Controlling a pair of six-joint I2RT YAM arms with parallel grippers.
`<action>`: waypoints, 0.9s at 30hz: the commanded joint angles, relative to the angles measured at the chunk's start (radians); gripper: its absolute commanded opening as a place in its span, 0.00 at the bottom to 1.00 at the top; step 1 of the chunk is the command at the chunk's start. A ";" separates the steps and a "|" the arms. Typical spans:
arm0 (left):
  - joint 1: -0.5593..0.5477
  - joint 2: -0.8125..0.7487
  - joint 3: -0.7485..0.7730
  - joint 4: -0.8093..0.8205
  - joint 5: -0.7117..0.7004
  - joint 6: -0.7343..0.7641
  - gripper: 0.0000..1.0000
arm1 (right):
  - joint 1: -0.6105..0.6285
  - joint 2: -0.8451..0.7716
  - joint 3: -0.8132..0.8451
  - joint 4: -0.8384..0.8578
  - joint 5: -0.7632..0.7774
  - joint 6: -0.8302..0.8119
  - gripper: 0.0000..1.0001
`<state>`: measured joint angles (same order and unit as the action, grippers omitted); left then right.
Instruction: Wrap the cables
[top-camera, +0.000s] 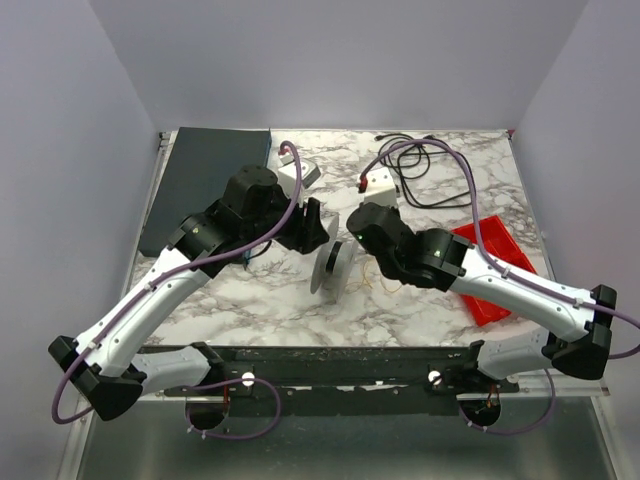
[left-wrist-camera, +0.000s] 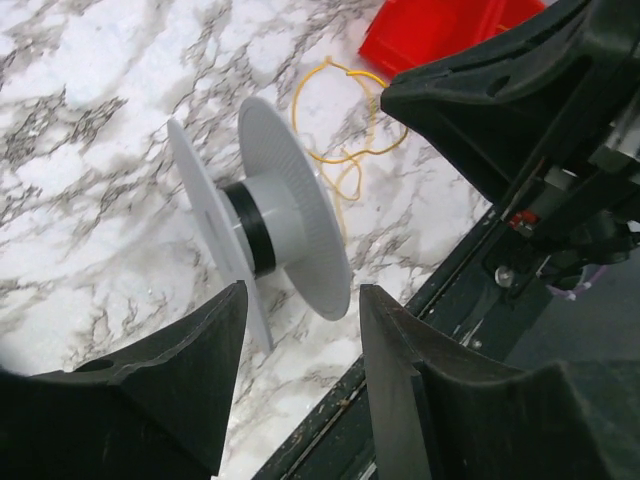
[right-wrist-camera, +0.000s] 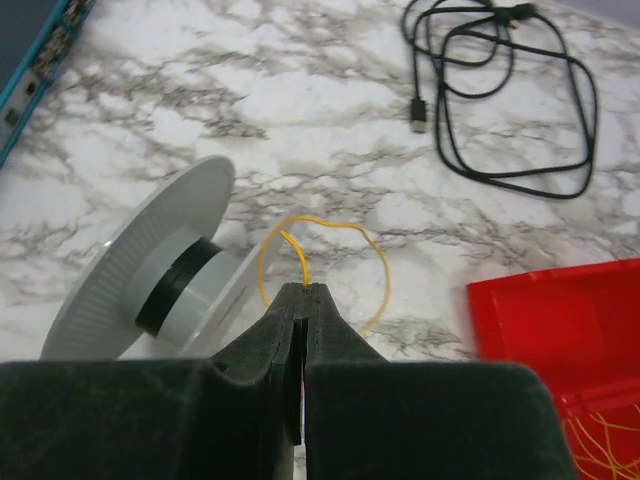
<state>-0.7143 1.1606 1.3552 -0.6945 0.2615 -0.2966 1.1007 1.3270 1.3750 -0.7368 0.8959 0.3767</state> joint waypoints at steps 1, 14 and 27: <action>0.010 -0.044 -0.066 0.008 -0.098 0.022 0.50 | 0.005 0.002 -0.030 0.158 -0.245 -0.058 0.01; 0.009 -0.176 -0.344 0.227 -0.085 -0.040 0.52 | -0.063 0.138 -0.065 0.271 -0.598 -0.025 0.01; -0.071 -0.223 -0.586 0.521 -0.253 -0.239 0.66 | -0.107 0.211 -0.071 0.293 -0.679 0.089 0.01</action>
<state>-0.7403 0.9295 0.7860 -0.3119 0.1146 -0.4580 1.0016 1.5253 1.3174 -0.4706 0.2680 0.4175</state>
